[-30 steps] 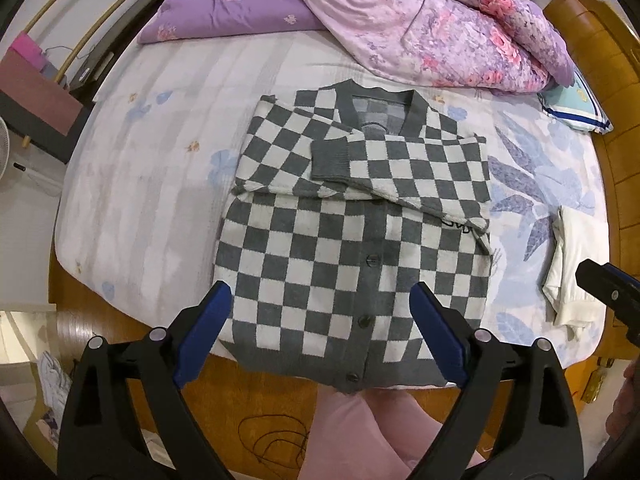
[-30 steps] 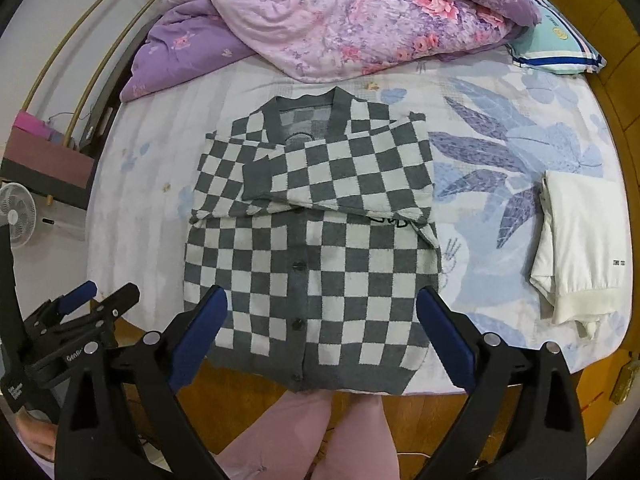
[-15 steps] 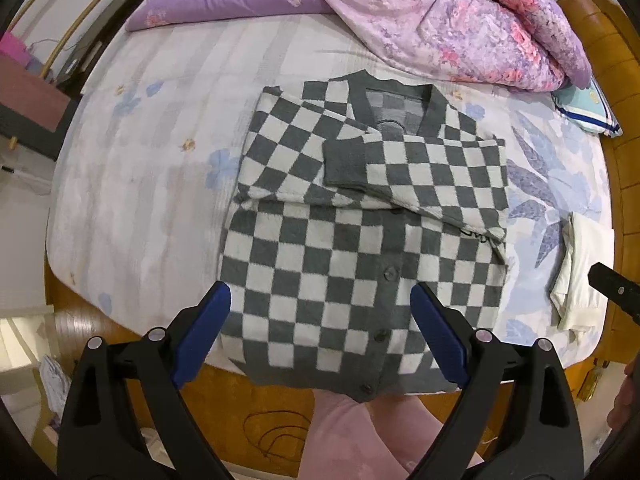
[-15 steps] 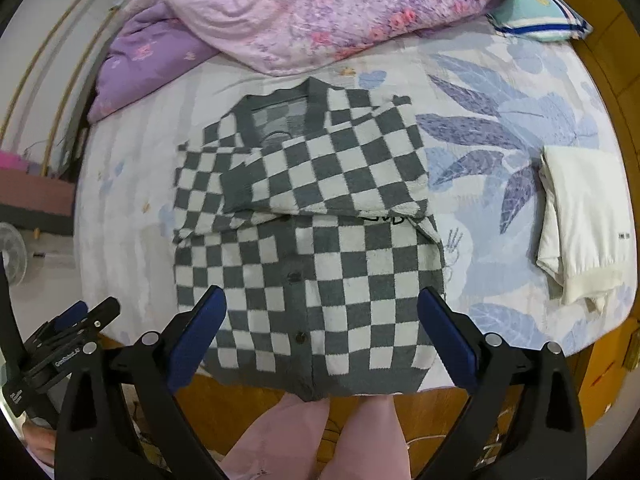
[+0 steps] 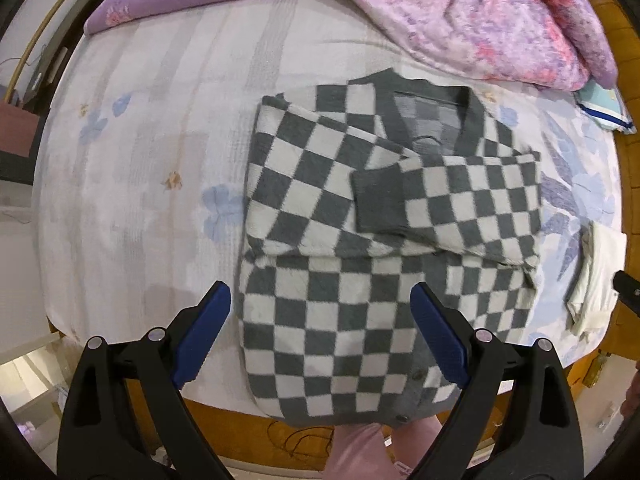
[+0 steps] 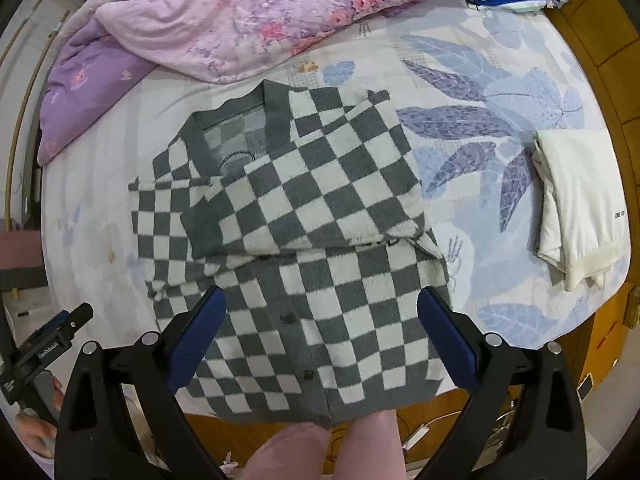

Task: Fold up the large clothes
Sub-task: 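Lower both grippers to the cardigan hem and grasp it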

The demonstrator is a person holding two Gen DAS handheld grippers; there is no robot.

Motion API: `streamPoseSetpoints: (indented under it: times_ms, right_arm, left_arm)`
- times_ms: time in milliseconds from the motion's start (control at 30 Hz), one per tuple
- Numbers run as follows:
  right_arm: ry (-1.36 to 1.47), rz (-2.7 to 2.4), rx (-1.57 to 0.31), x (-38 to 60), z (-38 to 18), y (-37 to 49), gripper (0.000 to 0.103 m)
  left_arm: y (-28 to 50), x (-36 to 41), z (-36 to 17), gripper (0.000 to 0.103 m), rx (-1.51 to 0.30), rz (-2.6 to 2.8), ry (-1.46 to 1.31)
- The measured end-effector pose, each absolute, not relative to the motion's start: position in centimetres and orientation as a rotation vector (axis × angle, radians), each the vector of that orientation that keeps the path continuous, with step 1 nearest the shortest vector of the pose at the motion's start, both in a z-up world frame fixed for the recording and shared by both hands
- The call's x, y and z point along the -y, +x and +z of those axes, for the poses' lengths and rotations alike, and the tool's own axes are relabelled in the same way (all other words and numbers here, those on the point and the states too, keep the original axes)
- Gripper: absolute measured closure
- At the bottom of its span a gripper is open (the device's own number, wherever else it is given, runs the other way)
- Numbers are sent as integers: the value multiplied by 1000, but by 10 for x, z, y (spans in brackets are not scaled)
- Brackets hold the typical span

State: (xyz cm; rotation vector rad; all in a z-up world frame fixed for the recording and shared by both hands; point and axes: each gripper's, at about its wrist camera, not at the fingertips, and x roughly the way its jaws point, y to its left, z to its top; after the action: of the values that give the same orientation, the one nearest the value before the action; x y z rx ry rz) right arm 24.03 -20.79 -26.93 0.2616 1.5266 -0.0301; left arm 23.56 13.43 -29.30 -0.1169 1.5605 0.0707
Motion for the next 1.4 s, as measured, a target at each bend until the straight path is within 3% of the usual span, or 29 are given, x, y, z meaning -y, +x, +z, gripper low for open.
streamPoseSetpoints:
  times_ms: [500,667,933,967,1000,1033,1067,1100,1133,1167,1233,1400]
  right_arm:
    - [165,71,-1579,220,-364,396,10]
    - [113,168,-1567,185,-401,467,10]
    - [136,109,-1658,154,-491,544,15]
    - [171,101,-1666,155,-502,548,23]
    - [188,109,-1674,154,-510,550,42]
    - [182,118,-1691,150,-521,552,54]
    - [158,124,-1702,146,-530,551,67]
    - [111,112,-1699,143,-532,550,75]
    - [46,111,-1680,137,-533,548,76]
    - [40,110,-1668,136,-529,546,83]
    - [134,111,-1646,145,-510,537,93]
    - [140,203,-1539,161,-450,482,94]
  left_arm:
    - [357,-168,-394,12,-1635,86,-223]
    - [424,-156,-434,12,-1676,-6,-353]
    - [516,-102,-504,12,-1621,-78,-192]
    - [521,-96,-519,14,-1631,-64,-154]
    - [522,-91,-530,20,-1641,-71,-139]
    - [522,-88,-537,46,-1640,-86,-134]
    - [519,-86,-542,48,-1629,-93,-125]
    - [515,-84,-539,51,-1589,-80,-113]
    - [513,-84,-537,75,-1584,-89,-127]
    - [509,-83,-533,84,-1588,-96,-156]
    - [504,-84,-513,87,-1568,-63,-152]
    - [450,-84,-445,87,-1476,-42,-153]
